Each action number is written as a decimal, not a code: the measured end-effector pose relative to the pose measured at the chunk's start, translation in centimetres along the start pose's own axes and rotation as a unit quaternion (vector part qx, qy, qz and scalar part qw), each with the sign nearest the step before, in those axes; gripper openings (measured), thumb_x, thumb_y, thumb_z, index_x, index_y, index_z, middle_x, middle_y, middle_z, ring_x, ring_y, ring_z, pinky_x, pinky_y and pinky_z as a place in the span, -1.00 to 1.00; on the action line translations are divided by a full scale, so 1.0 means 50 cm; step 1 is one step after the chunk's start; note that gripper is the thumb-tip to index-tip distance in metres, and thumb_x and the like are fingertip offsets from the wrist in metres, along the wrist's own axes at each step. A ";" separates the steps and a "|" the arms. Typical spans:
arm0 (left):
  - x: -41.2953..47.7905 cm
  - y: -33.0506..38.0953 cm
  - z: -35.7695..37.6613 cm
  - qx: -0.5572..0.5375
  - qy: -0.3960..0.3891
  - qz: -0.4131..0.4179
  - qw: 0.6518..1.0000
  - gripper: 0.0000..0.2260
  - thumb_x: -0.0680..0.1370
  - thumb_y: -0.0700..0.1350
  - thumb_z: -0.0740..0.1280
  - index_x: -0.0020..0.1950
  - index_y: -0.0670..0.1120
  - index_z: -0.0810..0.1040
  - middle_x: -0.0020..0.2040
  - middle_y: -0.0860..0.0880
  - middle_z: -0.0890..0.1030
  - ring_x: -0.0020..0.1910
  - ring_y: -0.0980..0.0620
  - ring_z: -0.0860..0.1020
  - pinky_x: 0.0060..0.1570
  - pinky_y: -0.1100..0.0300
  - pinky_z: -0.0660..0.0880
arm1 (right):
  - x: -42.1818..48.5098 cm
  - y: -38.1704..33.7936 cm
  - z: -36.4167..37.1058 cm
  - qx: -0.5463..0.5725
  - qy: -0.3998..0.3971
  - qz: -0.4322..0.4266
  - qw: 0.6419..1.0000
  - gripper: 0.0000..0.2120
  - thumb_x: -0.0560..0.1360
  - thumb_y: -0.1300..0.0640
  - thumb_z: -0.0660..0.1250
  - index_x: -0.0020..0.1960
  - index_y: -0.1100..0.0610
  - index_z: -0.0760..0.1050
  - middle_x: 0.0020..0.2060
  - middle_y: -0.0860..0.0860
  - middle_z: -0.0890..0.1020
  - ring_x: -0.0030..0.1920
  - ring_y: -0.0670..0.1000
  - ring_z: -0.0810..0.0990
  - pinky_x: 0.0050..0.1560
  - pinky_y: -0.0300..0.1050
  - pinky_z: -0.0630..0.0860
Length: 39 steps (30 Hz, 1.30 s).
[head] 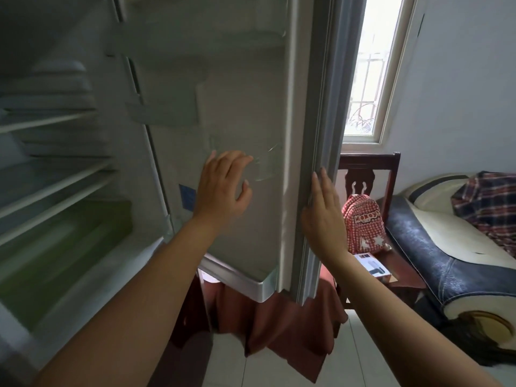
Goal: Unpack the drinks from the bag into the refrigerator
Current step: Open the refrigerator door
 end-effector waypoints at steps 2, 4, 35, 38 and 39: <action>0.016 0.011 0.018 0.002 -0.010 -0.007 1.000 -0.65 0.38 -0.16 0.17 0.13 -0.17 0.49 0.05 -0.21 0.57 0.07 -0.05 0.38 0.23 -0.12 0.35 | 0.015 0.017 0.003 -0.001 -0.016 0.008 1.000 -0.39 0.46 0.30 0.16 0.47 0.20 0.05 0.49 0.14 0.10 0.49 0.15 0.09 0.41 -0.02 0.12; 0.033 0.021 0.034 0.005 -0.024 -0.010 1.000 -0.63 0.36 -0.16 0.15 0.10 -0.22 0.53 0.03 -0.23 0.58 0.02 -0.05 0.36 0.15 -0.07 0.40 | 0.031 0.031 0.005 0.006 -0.037 0.016 0.999 -0.37 0.46 0.32 0.14 0.48 0.20 0.00 0.51 0.12 0.04 0.50 0.14 0.05 0.42 -0.02 0.11; 0.140 0.086 0.187 0.066 -0.245 -0.085 0.964 -0.46 0.44 -0.22 0.21 0.43 -0.07 0.24 0.39 -0.09 0.34 0.40 -0.08 0.24 0.44 -0.03 0.06 | 0.200 0.168 0.067 0.110 -0.160 0.133 0.972 -0.30 0.43 0.36 0.14 0.48 0.24 -0.09 0.52 0.12 -0.05 0.48 0.18 0.05 0.42 -0.02 0.13; 0.130 0.092 0.171 0.065 -0.265 -0.100 0.957 -0.44 0.48 -0.19 0.18 0.47 0.00 0.14 0.46 -0.02 0.26 0.47 -0.02 0.12 0.46 -0.08 -0.14 | 0.182 0.152 0.057 0.122 -0.137 0.126 0.975 -0.34 0.42 0.34 0.14 0.47 0.24 0.00 0.50 0.16 0.03 0.49 0.17 0.04 0.44 -0.01 0.09; 0.124 0.093 0.162 0.067 -0.265 -0.103 0.956 -0.44 0.49 -0.18 0.19 0.47 0.01 0.14 0.47 -0.01 0.25 0.49 -0.01 0.09 0.45 -0.07 -0.17 | 0.173 0.142 0.052 0.128 -0.118 0.116 0.978 -0.36 0.42 0.34 0.15 0.46 0.24 0.04 0.50 0.17 0.07 0.48 0.18 0.06 0.45 0.02 0.09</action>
Point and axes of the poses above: each hand's wrist, its own x-axis towards the middle knuckle, its own z-axis out of the palm, y = z × x, the point moved 2 cm from there along x, towards the middle knuckle
